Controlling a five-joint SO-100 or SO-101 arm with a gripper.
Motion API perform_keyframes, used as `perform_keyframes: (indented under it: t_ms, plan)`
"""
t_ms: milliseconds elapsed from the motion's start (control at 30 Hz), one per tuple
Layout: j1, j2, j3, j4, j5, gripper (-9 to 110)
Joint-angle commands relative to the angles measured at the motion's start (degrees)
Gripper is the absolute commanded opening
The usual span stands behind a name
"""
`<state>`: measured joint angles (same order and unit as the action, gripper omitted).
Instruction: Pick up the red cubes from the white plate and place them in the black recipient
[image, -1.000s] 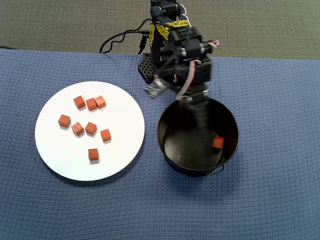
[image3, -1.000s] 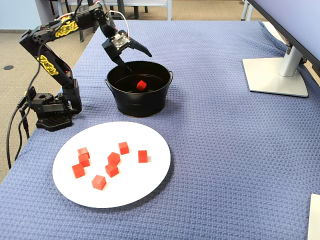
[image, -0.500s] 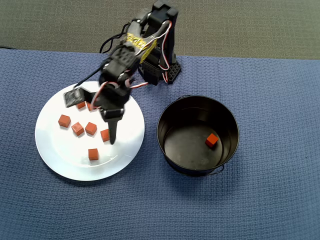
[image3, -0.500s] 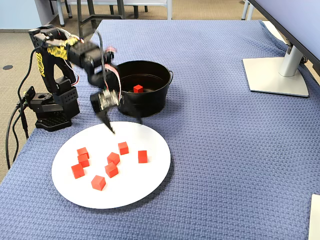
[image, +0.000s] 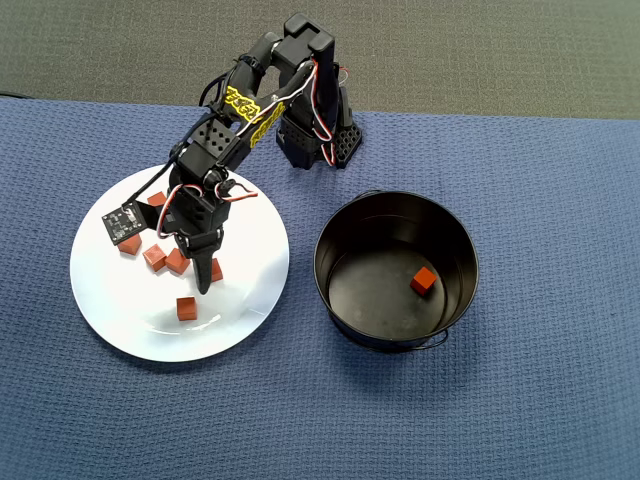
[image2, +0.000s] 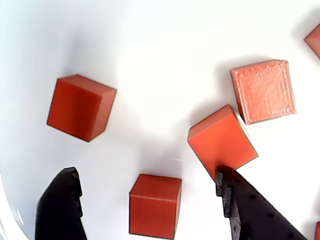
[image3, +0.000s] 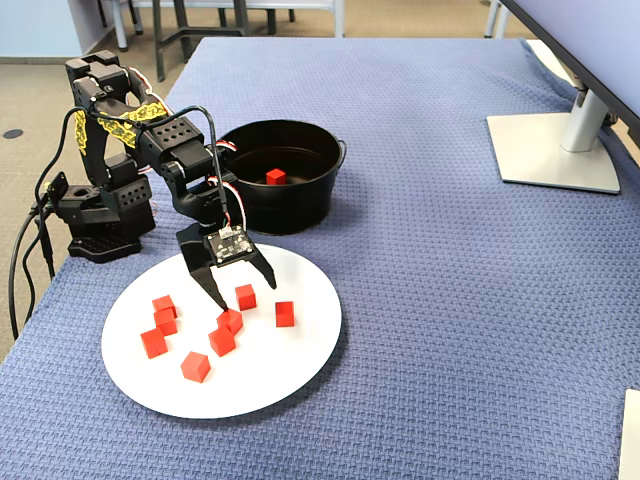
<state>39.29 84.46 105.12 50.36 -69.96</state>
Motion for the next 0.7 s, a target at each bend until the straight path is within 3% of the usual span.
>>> perform_keyframes:
  t_ms: [0,667]
  plan:
    - [-0.18,1.14,0.62,-0.79,2.37,26]
    - [-3.34,9.32,1.67,5.89,8.53,25]
